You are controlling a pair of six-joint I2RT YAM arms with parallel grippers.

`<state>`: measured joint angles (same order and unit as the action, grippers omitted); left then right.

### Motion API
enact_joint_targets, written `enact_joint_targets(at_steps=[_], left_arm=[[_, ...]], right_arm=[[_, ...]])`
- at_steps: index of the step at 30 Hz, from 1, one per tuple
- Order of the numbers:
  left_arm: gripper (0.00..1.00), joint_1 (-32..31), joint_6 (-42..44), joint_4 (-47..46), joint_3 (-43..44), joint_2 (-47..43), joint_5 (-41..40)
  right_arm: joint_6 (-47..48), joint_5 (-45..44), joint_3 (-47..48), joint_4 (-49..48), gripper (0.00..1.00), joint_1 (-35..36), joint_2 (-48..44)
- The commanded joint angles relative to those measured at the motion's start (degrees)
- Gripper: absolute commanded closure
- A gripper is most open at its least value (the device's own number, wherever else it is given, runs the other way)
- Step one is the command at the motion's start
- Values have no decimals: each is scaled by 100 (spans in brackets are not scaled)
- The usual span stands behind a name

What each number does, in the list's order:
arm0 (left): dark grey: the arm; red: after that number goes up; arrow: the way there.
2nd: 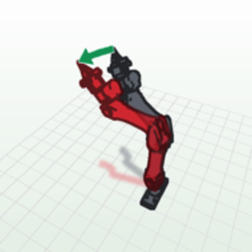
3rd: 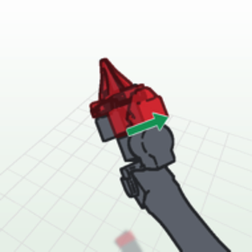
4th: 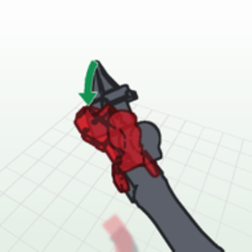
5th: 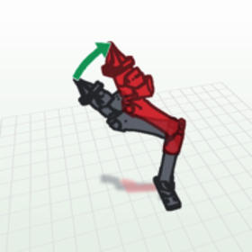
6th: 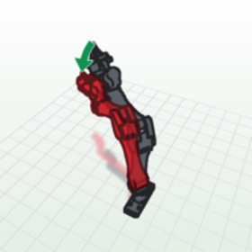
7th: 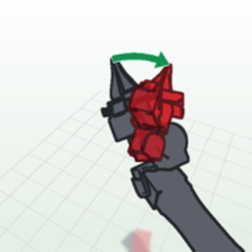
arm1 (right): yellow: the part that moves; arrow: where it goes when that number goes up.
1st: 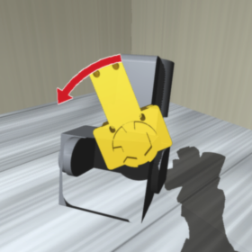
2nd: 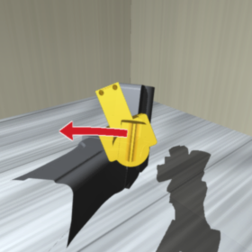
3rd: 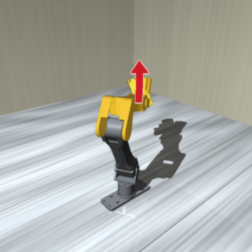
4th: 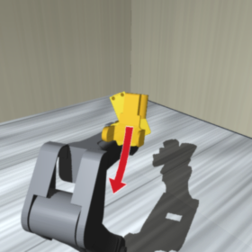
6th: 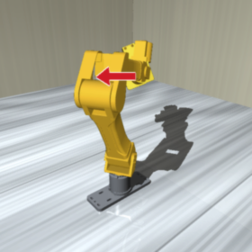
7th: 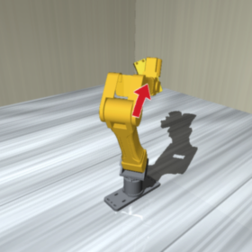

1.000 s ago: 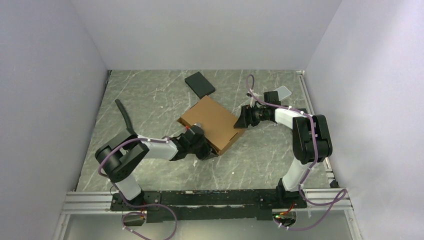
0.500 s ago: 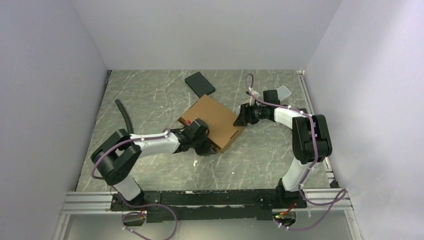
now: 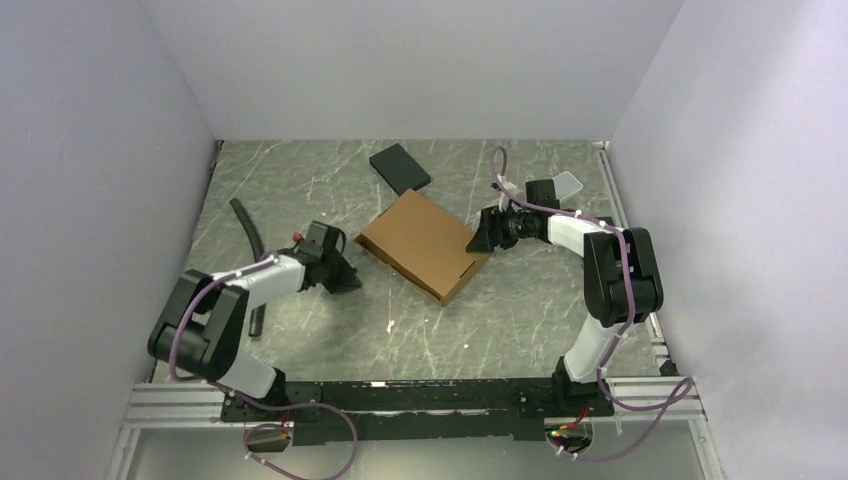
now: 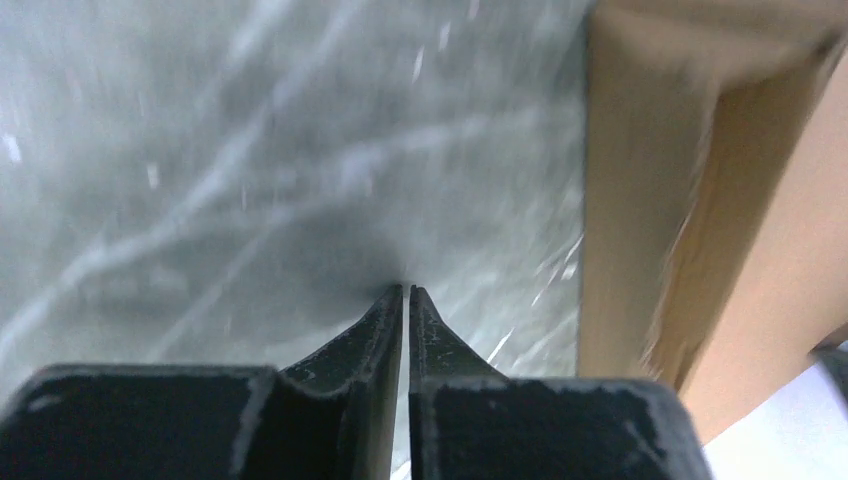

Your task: Fold the paper box

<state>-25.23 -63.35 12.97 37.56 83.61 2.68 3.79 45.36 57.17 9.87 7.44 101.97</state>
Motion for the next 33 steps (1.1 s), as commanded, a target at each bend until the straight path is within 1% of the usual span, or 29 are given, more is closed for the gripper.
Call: enact_joint_targets(at_steps=[1,4,9,11,13,16,19,21,22,23,25,27,28,29,30,32,33], left_arm=[[88,681,638,-440,599,756,567],[92,855,780,-405,1323,1369,864],[94,845,874,-149,2689,2158,1453],[94,812,944,124,3137,2322,1369],[93,801,1075,443,3430,2364,1068],[89,807,1334,718,3363,2139,733],[86,839,1601,847,2937,1680,517],[80,888,1779,907,2550,1311,533],[78,919,1876,835,2317,1110,671],[74,953,1958,684,2008,887,898],[59,1036,1951,71,1319,435,1561],[42,1096,1643,-952,458,35,2133],[32,1107,1478,-1475,208,-109,2303],[23,1108,1361,-1874,76,-188,2423],[17,1108,1239,-2115,42,-196,2450],[9,1109,1227,-2198,219,-38,2508],[6,1116,1247,-2179,390,184,2525]], right_arm=[[104,-236,-22,379,32,96,220],[130,-209,11,430,32,99,258],[172,-195,45,468,32,151,279],[196,-192,64,483,32,163,272],[230,-209,74,506,32,183,251],[279,-236,82,525,32,178,223],[302,-234,114,542,31,171,174],[286,-186,112,507,31,133,105],[254,-142,99,470,30,106,65],[221,-85,79,421,30,86,32],[150,15,42,358,29,57,-1],[105,155,38,315,29,56,42],[82,209,40,307,28,56,72],[71,245,47,303,28,63,99],[63,273,49,305,28,64,129],[65,295,57,313,28,70,183],[61,302,58,320,28,68,197]])
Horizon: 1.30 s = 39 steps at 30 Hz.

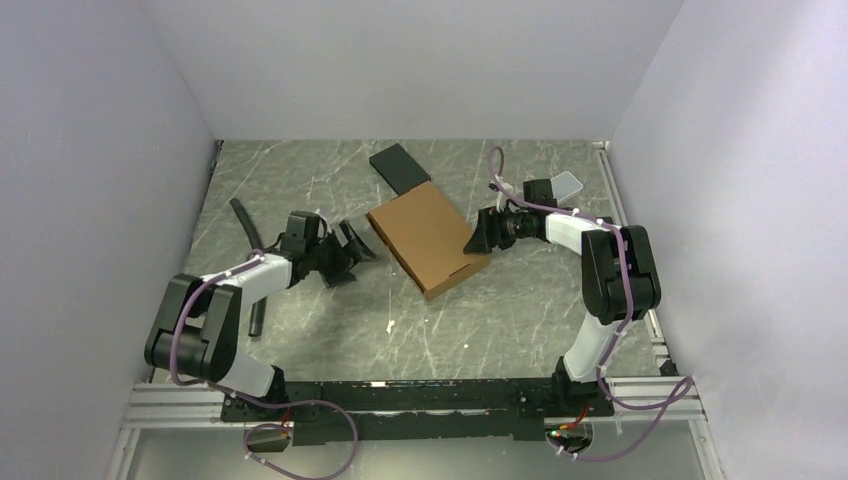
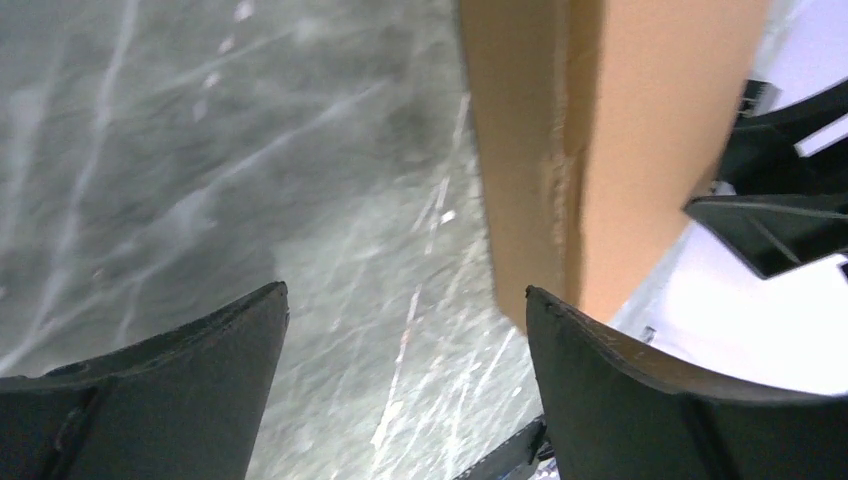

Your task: Fold the paper box

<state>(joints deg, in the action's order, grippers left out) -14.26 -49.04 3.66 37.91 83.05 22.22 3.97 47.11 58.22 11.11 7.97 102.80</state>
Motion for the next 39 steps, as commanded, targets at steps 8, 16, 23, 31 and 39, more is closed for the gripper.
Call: enact_joint_targets(at_steps=[8,16,23,31,39], left_arm=[[3,189,-369,-1097,1947,2151,531],[66,10,-155,561,3630,3194,214],[96,-191,122,715,3657,3055,111],[34,-158,332,75,2956,2074,71],[1,-231,-262,-1140,1629,1438,732]], right_arm=[[63,97,-23,231,28,60,200],[164,-176,66,346,29,212,264],[182,-180,94,365,31,309,295],[147,-136,89,340,30,253,197],[123,-53,92,330,29,240,257]])
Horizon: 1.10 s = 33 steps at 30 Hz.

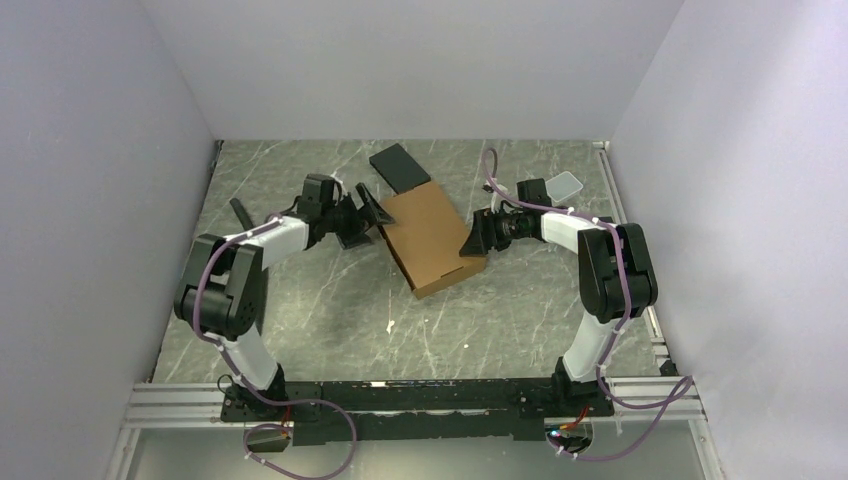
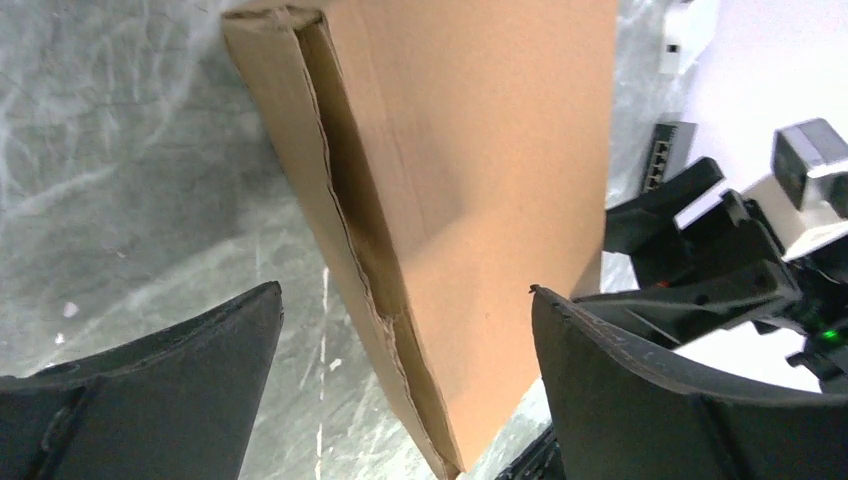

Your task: Fold the paper box

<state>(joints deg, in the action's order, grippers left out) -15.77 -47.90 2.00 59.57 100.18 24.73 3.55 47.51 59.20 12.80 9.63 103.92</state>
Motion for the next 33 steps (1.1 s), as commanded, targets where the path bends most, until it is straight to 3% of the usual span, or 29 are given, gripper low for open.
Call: enact_joint_targets(at_steps=[1,7,10,14,15,17,19,23,29,33], left_arm=[[0,-153,-533,-1158,-688,-279,583],[0,-916,-932,-1386,-853,-98,214],[7,-1045,-1019,-1120,-635,162,-25],[25,-1095,-904,-776,-442,261,-312],[33,-1095,-871,-715,-436,234,-346],[39,-1095,-796,-625,-452,161,-422],[55,-1095,-738,-572,-499,62,-477],[68,-1095,-657,-718,-582,-140,-361],[67,-1095,-524,-701,-610,-366,-230],[53,-1095,-478,-663,-800,-651,-301]], right_arm=[[165,-90,-5,162,29,74,153],[155,-90,-14,153,29,88,179],[165,-92,-22,161,30,127,191],[181,-59,-29,179,31,202,190],[174,-37,-31,167,32,218,187],[152,64,-27,170,37,247,204],[99,200,-23,154,45,278,237],[32,411,-39,113,50,370,203],[68,454,-30,123,40,380,-67],[71,406,-5,120,32,170,-274]])
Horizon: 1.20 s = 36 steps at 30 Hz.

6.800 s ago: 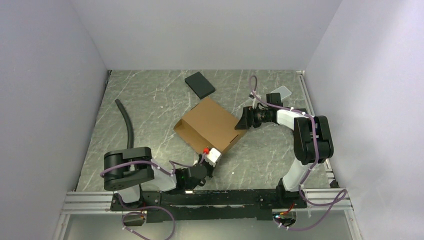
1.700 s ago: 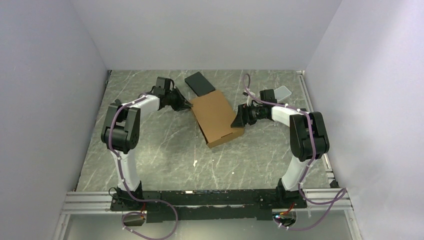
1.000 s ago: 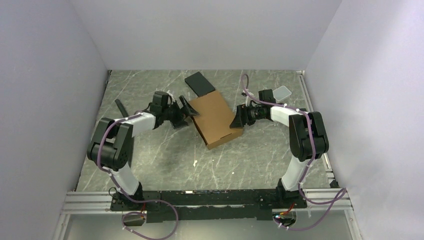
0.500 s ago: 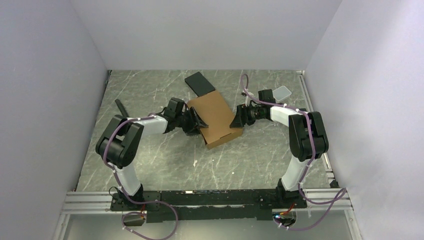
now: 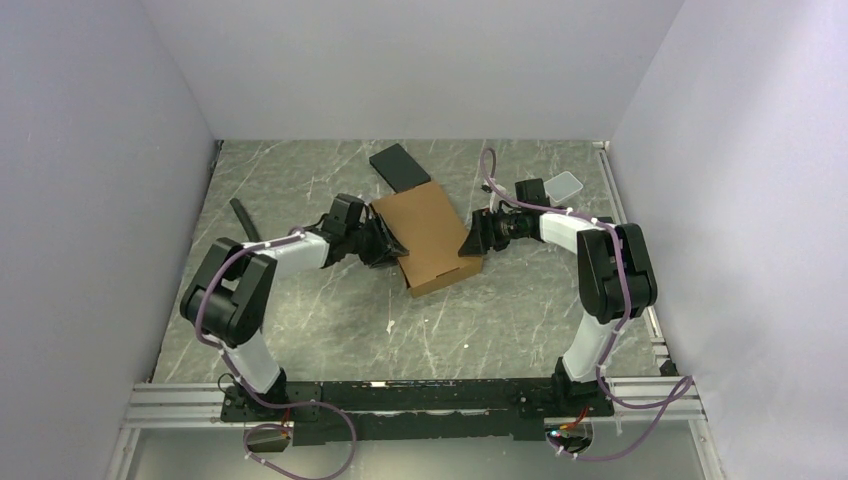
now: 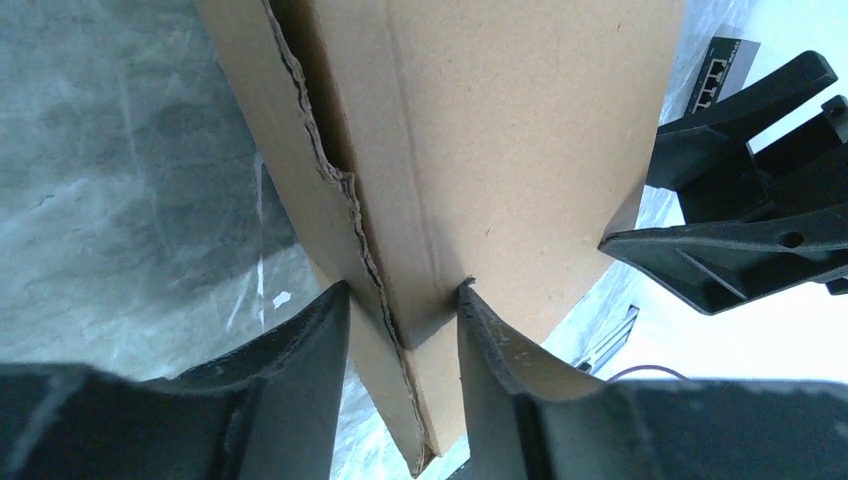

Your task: Fold the paper box

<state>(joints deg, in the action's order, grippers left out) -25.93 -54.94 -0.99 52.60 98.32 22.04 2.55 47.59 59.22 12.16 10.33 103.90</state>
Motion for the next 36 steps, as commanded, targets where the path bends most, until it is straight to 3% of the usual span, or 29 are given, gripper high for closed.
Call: enact_joint_targets(at_steps=[1,4,9,12,17,23,36], left_arm=[[48,-71,229,-400,-193,-546,-83],[25,-49,253,-581,-570,-926,-357],[1,57,159,-1129,-1274,-1539,-524],[1,221,-88,-1686,-1764,-1724,-380],[0,734,-651,-3059,-2430,-1401,416],[0,765,-690,-3717,-2389,-984,540],[1,702,-1653,-5221,-1540,803,1181]], right_arm=[[138,396,-24,138,31,25,-333],[-29,441,-125,-43,30,-189,-404],[-245,707,-157,-172,34,-252,22],[-449,800,-165,-203,36,-251,221],[-643,791,-249,-285,54,-286,429],[-864,968,-350,-363,69,-653,773],[-850,934,-313,-278,71,-737,1036]])
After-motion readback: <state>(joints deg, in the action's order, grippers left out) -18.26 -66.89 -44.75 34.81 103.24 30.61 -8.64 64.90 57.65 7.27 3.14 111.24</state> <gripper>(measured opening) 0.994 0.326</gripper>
